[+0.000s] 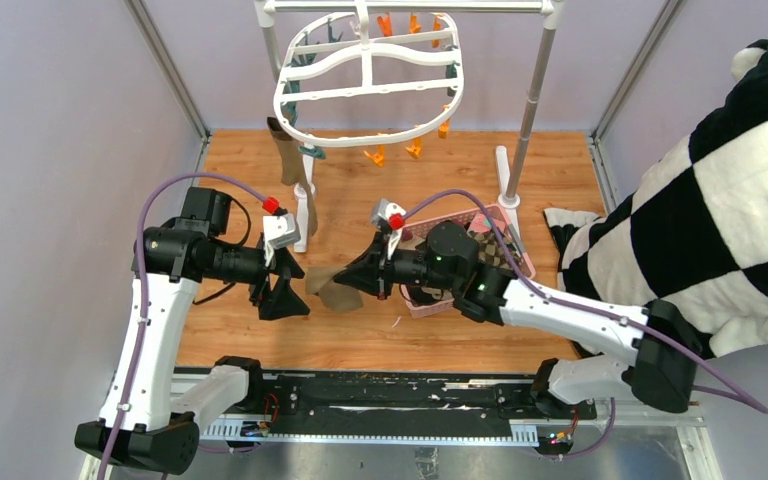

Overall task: Remove the socks clipped to the hanger
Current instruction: Place the sock in the bin.

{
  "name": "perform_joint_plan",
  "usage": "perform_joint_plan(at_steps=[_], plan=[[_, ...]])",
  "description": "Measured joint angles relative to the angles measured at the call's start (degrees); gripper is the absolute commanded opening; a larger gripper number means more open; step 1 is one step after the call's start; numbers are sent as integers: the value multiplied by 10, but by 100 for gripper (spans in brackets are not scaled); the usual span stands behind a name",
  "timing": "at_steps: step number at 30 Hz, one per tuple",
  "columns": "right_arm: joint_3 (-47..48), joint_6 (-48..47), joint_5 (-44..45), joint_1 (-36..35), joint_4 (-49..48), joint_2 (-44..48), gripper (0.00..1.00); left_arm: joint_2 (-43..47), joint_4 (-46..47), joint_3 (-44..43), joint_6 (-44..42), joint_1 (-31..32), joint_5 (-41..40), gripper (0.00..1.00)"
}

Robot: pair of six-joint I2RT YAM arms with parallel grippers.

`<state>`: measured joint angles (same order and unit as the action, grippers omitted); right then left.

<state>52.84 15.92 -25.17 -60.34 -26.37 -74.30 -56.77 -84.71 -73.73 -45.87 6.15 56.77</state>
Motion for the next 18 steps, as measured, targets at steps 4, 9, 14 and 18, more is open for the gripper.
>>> perform_joint_plan(at_steps=[4,9,14,18], plan=[[-31,-2,56,12,37,72,0,-1,-1,-2,0,0,-15,100],[-87,28,152,102,107,148,0,-5,-1,-8,5,0,-34,100],[-132,60,260,191,208,157,1,-8,12,-13,26,-7,-54,100],[-167,67,308,233,241,146,2,-8,22,-13,39,-10,-64,100]])
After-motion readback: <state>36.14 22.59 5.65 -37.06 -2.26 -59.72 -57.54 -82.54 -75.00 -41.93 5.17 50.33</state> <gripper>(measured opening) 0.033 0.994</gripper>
